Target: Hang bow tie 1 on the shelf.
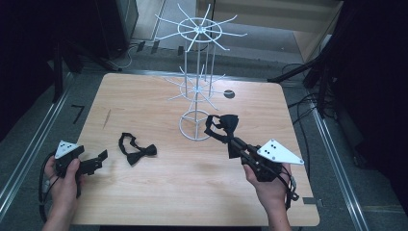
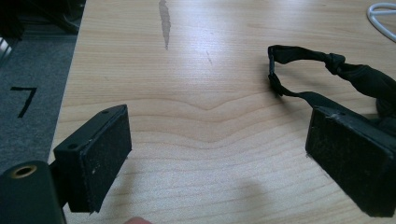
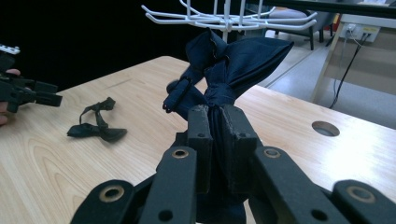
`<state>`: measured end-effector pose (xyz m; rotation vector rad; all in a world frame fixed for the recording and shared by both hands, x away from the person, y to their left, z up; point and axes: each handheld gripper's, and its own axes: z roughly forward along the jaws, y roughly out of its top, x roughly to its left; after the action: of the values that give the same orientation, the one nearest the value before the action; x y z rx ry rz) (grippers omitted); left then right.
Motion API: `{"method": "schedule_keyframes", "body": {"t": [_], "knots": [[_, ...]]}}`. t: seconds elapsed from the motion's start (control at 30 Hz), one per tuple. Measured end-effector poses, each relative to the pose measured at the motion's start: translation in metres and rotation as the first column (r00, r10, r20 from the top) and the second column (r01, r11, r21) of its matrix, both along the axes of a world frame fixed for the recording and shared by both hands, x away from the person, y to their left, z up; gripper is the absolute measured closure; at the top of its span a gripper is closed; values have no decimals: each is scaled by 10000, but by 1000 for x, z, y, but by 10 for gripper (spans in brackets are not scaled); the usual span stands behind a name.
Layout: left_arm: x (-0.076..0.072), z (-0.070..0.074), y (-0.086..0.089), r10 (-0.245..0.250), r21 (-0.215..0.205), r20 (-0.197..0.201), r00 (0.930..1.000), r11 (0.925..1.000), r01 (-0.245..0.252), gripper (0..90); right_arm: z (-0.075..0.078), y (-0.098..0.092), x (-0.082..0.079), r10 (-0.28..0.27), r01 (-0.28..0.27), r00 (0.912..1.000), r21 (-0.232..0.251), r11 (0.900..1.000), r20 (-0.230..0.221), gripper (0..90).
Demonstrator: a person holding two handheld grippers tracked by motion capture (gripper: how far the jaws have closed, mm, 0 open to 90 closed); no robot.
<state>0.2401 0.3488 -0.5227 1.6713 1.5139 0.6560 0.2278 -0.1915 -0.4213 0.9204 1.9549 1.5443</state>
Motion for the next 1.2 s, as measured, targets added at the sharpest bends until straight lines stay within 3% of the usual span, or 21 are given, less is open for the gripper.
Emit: {"method": "schedule_keyframes", "body": {"t": [0.27,0.47,0.77,1.2], "knots": [[0,0,0,-27,31,-24,10000,10000,27,77,2,1,-2,-106,107,9996,-49,9999,251,841],[0,0,-1,-27,59,-19,10000,10000,27,77,4,0,-2,-236,226,9990,269,9994,379,844],[0,0,-1,-14,84,-10,10000,10000,14,77,10,2,-4,-10,-17,9977,390,9992,682,844],[0,0,-1,-6,86,-15,10000,10000,6,77,15,6,8,-13,-43,9960,620,9981,893,844]]}}
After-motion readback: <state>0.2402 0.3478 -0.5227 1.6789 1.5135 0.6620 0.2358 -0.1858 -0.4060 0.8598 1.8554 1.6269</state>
